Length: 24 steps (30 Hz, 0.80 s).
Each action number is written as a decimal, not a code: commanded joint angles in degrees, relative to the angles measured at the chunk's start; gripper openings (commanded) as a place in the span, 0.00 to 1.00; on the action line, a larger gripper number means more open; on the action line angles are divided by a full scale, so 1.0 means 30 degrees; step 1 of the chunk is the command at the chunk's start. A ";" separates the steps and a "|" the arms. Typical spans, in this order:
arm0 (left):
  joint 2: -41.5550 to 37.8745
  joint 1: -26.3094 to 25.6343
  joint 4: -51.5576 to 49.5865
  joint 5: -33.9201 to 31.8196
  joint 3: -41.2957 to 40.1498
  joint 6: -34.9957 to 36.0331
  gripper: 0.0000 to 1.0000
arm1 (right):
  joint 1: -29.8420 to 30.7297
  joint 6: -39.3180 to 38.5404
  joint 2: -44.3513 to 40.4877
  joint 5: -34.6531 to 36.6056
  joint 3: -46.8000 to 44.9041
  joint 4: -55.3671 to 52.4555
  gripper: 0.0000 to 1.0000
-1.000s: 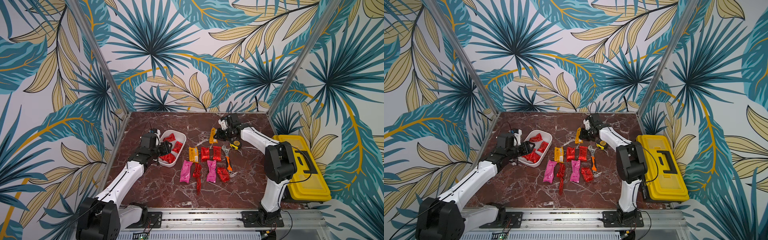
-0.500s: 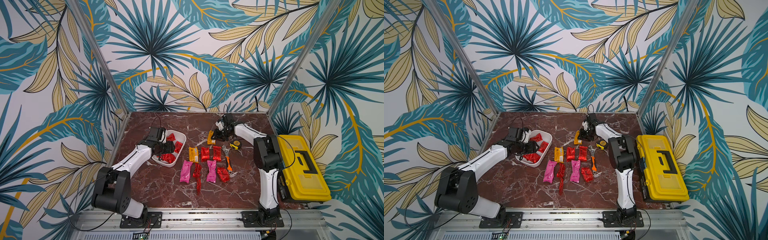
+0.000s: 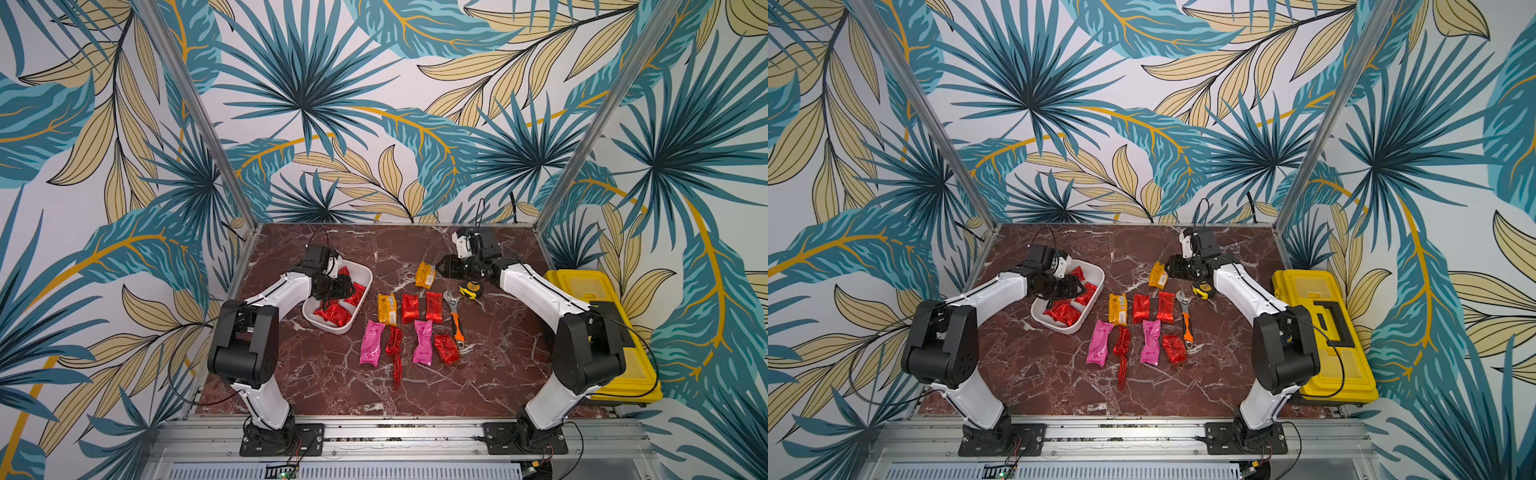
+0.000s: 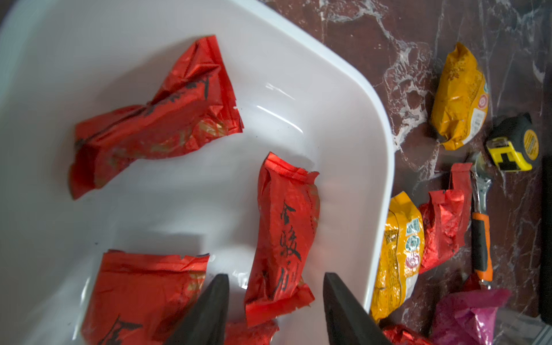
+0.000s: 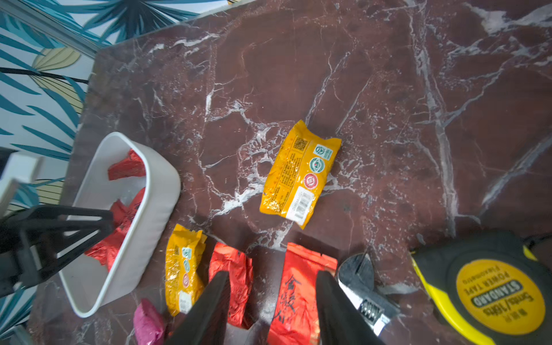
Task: Take the tea bags out of the storage box
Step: Place the tea bag at the center of the board, then pick up the tea bag from the storage box.
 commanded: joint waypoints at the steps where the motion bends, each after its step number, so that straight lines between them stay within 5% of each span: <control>1: 0.0697 0.0211 0.0341 0.0732 0.1014 -0.0032 0.51 | 0.0187 0.1410 -0.0894 -0.1182 -0.2112 0.1604 0.52; 18: 0.2099 0.0412 0.1136 0.1517 0.1195 -0.0129 0.05 | 0.1336 0.3288 -0.4742 -0.2149 -0.5874 0.2961 0.49; 24: 0.0805 0.0402 0.0572 0.0888 0.1079 -0.0010 0.00 | 0.1340 0.3463 -0.5984 -0.2031 -0.6308 0.2526 0.48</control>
